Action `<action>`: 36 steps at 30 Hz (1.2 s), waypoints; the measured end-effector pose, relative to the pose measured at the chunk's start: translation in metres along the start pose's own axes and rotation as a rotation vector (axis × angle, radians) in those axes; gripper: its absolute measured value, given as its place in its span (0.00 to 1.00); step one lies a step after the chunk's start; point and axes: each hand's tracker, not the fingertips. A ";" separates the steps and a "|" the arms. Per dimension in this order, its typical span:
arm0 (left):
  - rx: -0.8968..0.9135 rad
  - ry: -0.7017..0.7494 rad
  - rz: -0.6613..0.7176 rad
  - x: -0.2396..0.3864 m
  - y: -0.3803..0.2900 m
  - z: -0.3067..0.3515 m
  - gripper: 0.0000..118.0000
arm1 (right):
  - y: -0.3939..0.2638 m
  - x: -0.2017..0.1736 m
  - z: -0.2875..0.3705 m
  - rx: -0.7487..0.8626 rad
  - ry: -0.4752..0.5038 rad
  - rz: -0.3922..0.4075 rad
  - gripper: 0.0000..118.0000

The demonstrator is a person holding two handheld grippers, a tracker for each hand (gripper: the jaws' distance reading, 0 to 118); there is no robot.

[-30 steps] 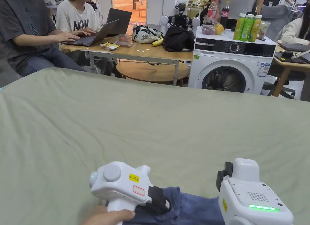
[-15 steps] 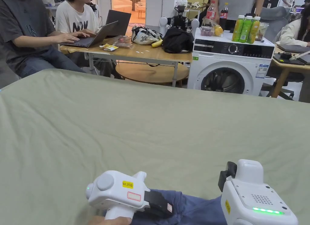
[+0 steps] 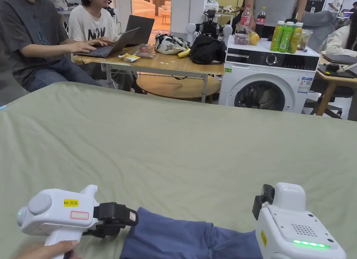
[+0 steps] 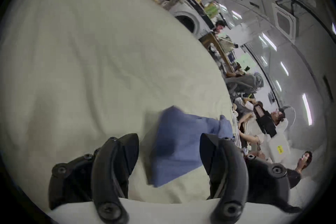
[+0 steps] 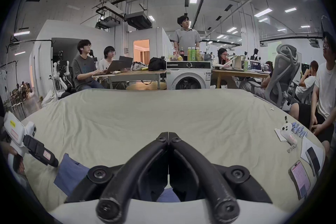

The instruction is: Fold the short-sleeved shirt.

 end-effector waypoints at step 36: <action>0.139 0.015 -0.026 0.055 0.000 0.096 0.04 | 0.004 0.003 0.001 0.024 0.000 0.016 0.00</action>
